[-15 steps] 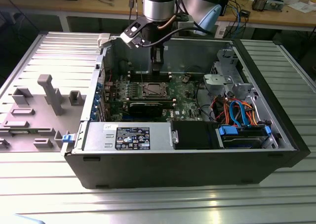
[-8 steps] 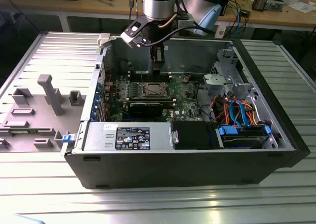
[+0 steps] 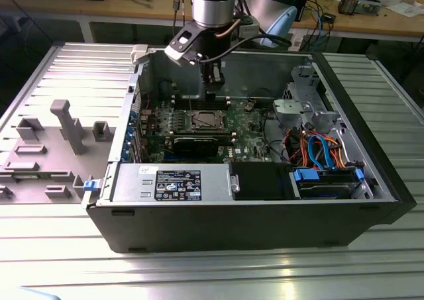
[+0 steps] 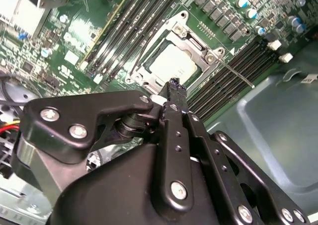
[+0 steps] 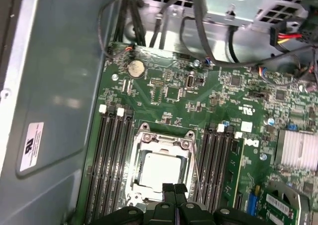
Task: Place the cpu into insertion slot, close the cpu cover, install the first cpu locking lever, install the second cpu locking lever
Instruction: 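Install the first cpu locking lever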
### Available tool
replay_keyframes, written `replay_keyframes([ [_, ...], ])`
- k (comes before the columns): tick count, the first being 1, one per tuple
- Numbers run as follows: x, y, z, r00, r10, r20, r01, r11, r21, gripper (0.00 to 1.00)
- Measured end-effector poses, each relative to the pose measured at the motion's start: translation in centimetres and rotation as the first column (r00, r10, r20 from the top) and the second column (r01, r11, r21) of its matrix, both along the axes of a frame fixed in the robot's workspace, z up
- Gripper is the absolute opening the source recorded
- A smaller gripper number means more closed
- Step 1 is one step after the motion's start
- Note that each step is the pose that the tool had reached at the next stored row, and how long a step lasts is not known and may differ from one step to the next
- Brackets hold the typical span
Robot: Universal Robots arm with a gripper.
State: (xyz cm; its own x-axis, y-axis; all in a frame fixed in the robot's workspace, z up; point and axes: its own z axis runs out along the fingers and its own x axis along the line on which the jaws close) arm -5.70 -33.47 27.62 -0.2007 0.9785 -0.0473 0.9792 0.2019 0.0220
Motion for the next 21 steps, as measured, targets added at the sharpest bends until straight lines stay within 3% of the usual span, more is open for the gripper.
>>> replay_keyframes([
  [4, 0.0, 0.0, 0.0, 0.9983, 0.057, 0.0, -0.057, 0.9983, 0.0, 0.11],
  [8, 0.0, 0.0, 0.0, 0.9903, 0.139, 0.0, -0.139, 0.9903, 0.0, 0.11],
  [11, 0.0, 0.0, 0.0, 0.977, 0.213, 0.0001, -0.213, 0.977, 0.0001, 0.11],
  [16, 0.0, 0.0, 0.0, 0.9554, 0.295, 0.0, -0.295, 0.9554, 0.0, 0.11],
  [20, 0.0, 0.0, 0.0, 0.9304, 0.367, 0.0, -0.367, 0.9304, -0.0001, 0.11],
  [21, 0.0, 0.0, 0.0, 0.9192, 0.394, 0.0, -0.394, 0.9192, -0.0001, 0.11],
])
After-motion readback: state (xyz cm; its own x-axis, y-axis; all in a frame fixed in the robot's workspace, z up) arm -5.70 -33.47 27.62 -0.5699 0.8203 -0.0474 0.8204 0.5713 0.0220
